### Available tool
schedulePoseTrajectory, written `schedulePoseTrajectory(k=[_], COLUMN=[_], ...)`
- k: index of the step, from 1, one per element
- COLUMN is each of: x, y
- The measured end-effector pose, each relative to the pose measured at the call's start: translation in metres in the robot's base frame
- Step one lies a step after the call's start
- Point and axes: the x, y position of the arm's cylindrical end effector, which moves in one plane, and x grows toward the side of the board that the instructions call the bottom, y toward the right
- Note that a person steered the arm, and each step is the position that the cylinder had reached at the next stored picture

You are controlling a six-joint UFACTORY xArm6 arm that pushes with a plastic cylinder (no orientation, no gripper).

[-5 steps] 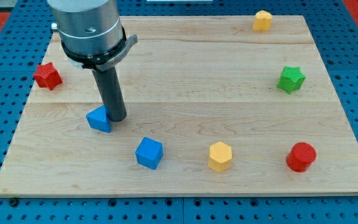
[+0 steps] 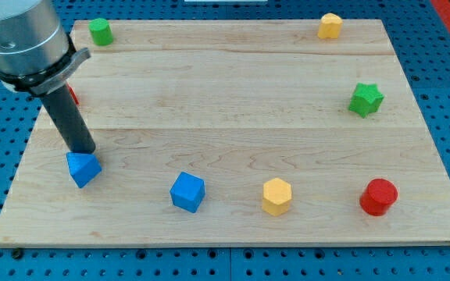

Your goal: Move the blue triangle towards the bottom left side of the board

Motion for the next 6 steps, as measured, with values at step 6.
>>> schedulePoseTrajectory(k=[6], x=[0.028], y=[0.010])
